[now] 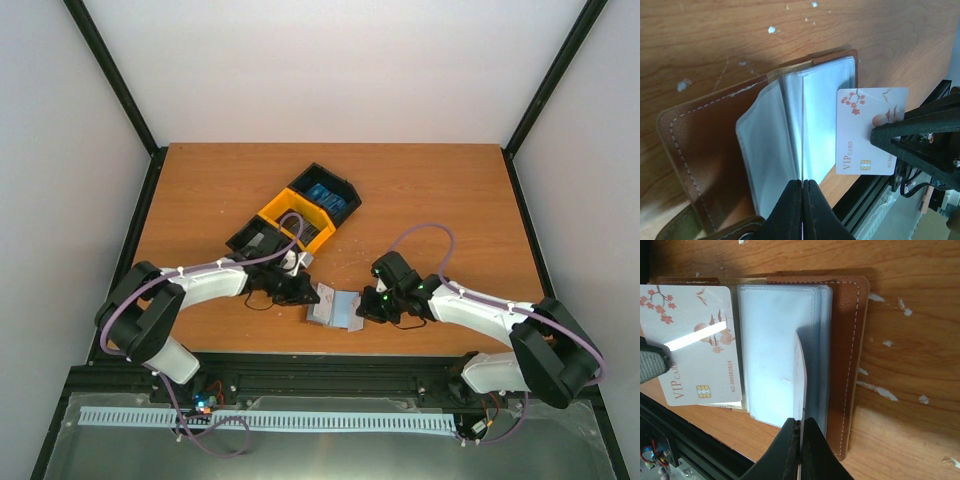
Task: Put the credit cards into the card holder
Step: Insert the credit card into the card holder.
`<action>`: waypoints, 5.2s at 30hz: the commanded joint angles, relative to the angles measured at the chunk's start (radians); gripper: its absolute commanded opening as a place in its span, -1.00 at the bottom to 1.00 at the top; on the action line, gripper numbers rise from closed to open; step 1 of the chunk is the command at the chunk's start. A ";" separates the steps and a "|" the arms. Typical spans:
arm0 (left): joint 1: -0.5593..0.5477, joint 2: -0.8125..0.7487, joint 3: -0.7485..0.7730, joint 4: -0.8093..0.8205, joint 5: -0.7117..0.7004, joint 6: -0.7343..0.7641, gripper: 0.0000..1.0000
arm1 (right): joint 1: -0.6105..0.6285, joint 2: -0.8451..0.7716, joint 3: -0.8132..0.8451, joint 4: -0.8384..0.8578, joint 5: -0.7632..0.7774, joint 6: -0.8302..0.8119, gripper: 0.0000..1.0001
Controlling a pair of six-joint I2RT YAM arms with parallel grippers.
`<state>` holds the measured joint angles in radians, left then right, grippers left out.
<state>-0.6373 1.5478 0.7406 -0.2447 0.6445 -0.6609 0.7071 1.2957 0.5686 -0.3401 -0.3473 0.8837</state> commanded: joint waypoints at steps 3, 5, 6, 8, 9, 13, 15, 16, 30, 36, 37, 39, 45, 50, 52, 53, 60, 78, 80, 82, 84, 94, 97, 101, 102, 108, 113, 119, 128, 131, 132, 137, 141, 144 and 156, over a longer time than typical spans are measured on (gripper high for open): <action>-0.016 0.004 -0.068 0.135 -0.033 -0.081 -0.99 | -0.001 0.030 -0.010 -0.025 0.039 0.011 -0.94; -0.016 0.000 -0.095 0.167 -0.042 -0.110 -0.99 | -0.001 0.036 -0.010 -0.029 0.039 0.013 -0.94; -0.016 0.000 -0.107 0.185 -0.039 -0.119 -0.99 | -0.001 0.035 -0.012 -0.030 0.040 0.015 -0.94; -0.016 0.001 -0.122 0.216 -0.031 -0.138 -0.99 | -0.001 0.036 -0.012 -0.037 0.042 0.015 -0.94; -0.016 0.001 -0.127 0.231 -0.025 -0.146 -0.99 | -0.002 0.035 -0.009 -0.042 0.045 0.014 -0.94; -0.016 -0.005 -0.147 0.294 0.002 -0.185 -0.99 | -0.001 0.039 -0.006 -0.062 0.051 0.007 -0.94; -0.016 -0.009 -0.152 0.310 0.011 -0.198 -0.99 | -0.001 0.033 0.001 -0.084 0.064 0.000 -0.94; -0.016 -0.011 -0.153 0.313 0.015 -0.203 -0.99 | -0.001 0.027 0.011 -0.102 0.076 -0.008 -0.94; -0.016 -0.064 -0.166 0.326 0.028 -0.231 -0.99 | -0.009 0.024 0.166 -0.306 0.194 -0.144 -0.94; -0.016 -0.023 -0.175 0.385 0.036 -0.243 -0.99 | -0.010 0.039 0.155 -0.272 0.165 -0.151 -0.94; -0.016 -0.018 -0.178 0.396 0.037 -0.243 -0.99 | -0.009 0.039 0.153 -0.272 0.162 -0.153 -0.94; -0.016 -0.006 -0.184 0.418 0.046 -0.249 -0.99 | -0.009 0.033 0.150 -0.265 0.154 -0.155 -0.94; -0.016 0.035 -0.206 0.461 0.049 -0.245 -0.99 | -0.009 0.040 0.136 -0.253 0.139 -0.154 -0.94; -0.017 0.048 -0.229 0.495 0.068 -0.259 -0.99 | -0.009 0.048 0.127 -0.241 0.127 -0.154 -0.95; -0.018 0.045 -0.231 0.499 0.077 -0.262 -0.99 | -0.009 0.052 0.124 -0.234 0.123 -0.152 -0.94; -0.017 0.043 -0.232 0.506 0.084 -0.267 -0.99 | -0.009 0.055 0.122 -0.231 0.119 -0.152 -0.94; -0.018 0.053 -0.246 0.555 0.110 -0.295 -0.99 | -0.009 0.078 0.107 -0.205 0.109 -0.153 -0.94; -0.051 0.138 -0.282 0.742 0.093 -0.390 -0.99 | -0.009 0.115 0.097 -0.179 0.090 -0.165 -0.94; -0.064 0.150 -0.271 0.739 0.088 -0.390 -0.97 | -0.009 0.120 0.097 -0.179 0.086 -0.171 -0.94; -0.072 0.157 -0.261 0.732 0.084 -0.390 -0.91 | -0.009 0.122 0.098 -0.177 0.086 -0.175 -0.94; -0.075 0.157 -0.252 0.710 0.073 -0.385 -0.85 | -0.009 0.122 0.099 -0.176 0.084 -0.179 -0.94; -0.090 0.048 -0.172 0.377 -0.054 -0.320 -0.27 | -0.009 0.121 0.103 -0.184 0.102 -0.190 -0.94; -0.089 0.030 -0.151 0.267 -0.075 -0.316 -0.13 | -0.009 0.122 0.105 -0.182 0.105 -0.192 -0.94; -0.091 0.008 -0.133 0.193 -0.095 -0.323 -0.05 | -0.009 0.124 0.105 -0.176 0.106 -0.192 -0.94; -0.091 0.002 -0.130 0.185 -0.096 -0.323 -0.06 | -0.009 0.125 0.105 -0.175 0.106 -0.191 -0.94; -0.093 0.016 -0.104 0.230 -0.051 -0.311 -0.45 | -0.009 0.134 0.106 -0.165 0.102 -0.192 -0.94; -0.100 0.038 -0.091 0.255 -0.030 -0.294 -0.68 | -0.009 0.136 0.105 -0.161 0.101 -0.191 -0.94; -0.100 0.073 -0.085 0.256 -0.037 -0.286 -0.83 | -0.009 0.145 0.099 -0.151 0.094 -0.192 -0.94; -0.100 0.020 -0.080 0.211 -0.062 -0.268 -0.72 | -0.009 0.144 0.097 -0.147 0.094 -0.192 -0.94; -0.100 0.000 -0.081 0.204 -0.058 -0.276 -0.69 | -0.009 0.143 0.097 -0.147 0.093 -0.192 -0.94; -0.101 -0.007 -0.083 0.202 -0.059 -0.278 -0.67 | -0.009 0.144 0.098 -0.147 0.094 -0.192 -0.94; -0.100 -0.017 -0.072 0.124 -0.128 -0.311 -0.48 | -0.009 0.147 0.096 -0.146 0.093 -0.191 -0.94; -0.101 0.002 -0.053 0.091 -0.160 -0.307 -0.46 | -0.009 0.148 0.093 -0.141 0.090 -0.189 -0.94; -0.101 0.028 -0.045 0.106 -0.134 -0.291 -0.60 | -0.009 0.151 0.093 -0.141 0.089 -0.191 -0.94; -0.107 0.090 -0.039 0.174 -0.079 -0.275 -0.89 | -0.009 0.161 0.094 -0.134 0.085 -0.188 -0.94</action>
<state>-0.7277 1.6234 0.6746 -0.1047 0.5346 -0.9535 0.6952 1.4200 0.6918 -0.4423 -0.2962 0.6994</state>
